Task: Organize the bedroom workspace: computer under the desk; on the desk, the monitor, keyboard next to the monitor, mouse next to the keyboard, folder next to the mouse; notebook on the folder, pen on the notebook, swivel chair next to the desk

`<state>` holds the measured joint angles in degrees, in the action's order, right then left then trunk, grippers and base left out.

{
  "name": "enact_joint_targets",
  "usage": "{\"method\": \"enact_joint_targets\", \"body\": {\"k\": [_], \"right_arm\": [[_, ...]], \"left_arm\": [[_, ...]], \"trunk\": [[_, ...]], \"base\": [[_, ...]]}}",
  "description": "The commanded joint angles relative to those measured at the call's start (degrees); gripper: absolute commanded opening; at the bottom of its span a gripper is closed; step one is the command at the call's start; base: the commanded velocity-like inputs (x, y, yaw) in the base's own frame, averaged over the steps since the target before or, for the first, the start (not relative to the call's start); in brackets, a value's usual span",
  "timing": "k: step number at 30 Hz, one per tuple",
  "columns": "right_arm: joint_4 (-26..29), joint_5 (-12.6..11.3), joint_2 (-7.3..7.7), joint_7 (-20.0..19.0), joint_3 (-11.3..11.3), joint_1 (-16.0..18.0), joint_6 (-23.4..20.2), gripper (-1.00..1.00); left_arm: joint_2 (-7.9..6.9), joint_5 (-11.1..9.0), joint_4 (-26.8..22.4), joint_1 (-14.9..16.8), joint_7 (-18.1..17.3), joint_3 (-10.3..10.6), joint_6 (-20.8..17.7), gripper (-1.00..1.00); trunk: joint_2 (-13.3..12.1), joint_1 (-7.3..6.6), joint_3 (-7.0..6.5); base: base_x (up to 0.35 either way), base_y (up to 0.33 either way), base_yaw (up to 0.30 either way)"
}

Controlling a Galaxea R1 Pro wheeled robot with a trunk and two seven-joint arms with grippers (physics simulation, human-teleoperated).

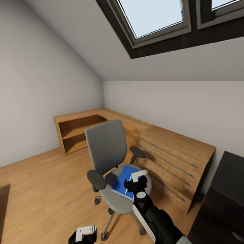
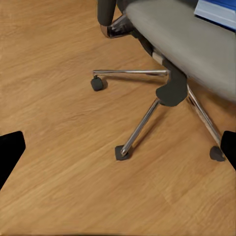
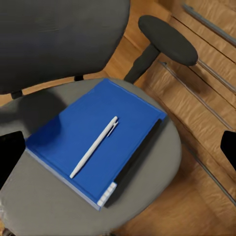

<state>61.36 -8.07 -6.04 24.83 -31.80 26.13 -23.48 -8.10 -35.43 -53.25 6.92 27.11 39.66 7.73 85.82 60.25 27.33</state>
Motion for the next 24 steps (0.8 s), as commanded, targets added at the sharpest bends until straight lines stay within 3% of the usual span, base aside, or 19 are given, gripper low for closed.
{"method": "enact_joint_targets", "body": {"k": [1, 4, 6, 13, 24], "right_arm": [[0.1, -0.6, 0.04, 0.5, -0.2, 0.1, -0.1, 1.00], [0.1, -1.9, 0.05, 0.2, -0.2, 0.1, -0.1, 1.00], [0.1, -5.1, 0.18, -0.8, -0.1, 0.1, 1.3, 1.00], [0.0, -5.6, 0.24, -1.2, -0.1, 0.0, 2.4, 1.00], [-0.1, -5.5, 0.30, -1.2, 0.0, 0.1, 2.5, 1.00]], "left_arm": [[-0.08, -0.6, 0.0, 0.1, 0.4, 0.4, 0.4, 1.00], [-0.08, -0.7, 0.0, 0.1, 0.4, 0.3, 0.4, 1.00], [-0.14, -0.7, 0.0, 0.1, 0.4, 0.2, 0.4, 1.00], [-0.25, -1.0, 0.0, 0.1, 0.4, -0.6, 0.4, 1.00], [-0.34, -1.0, 0.1, 0.1, 0.4, -0.6, 0.4, 1.00]], "trunk": [[0.0, 0.00, 0.10], [0.0, 0.00, 0.15], [0.0, 0.00, 0.15], [0.0, 0.00, 0.16], [0.0, 0.00, 0.16]], "base": [[0.000, 0.000, 0.253], [0.000, 0.000, 0.076], [0.000, 0.000, 0.022], [0.010, 0.007, 0.002], [0.243, 0.039, 0.000]]}}
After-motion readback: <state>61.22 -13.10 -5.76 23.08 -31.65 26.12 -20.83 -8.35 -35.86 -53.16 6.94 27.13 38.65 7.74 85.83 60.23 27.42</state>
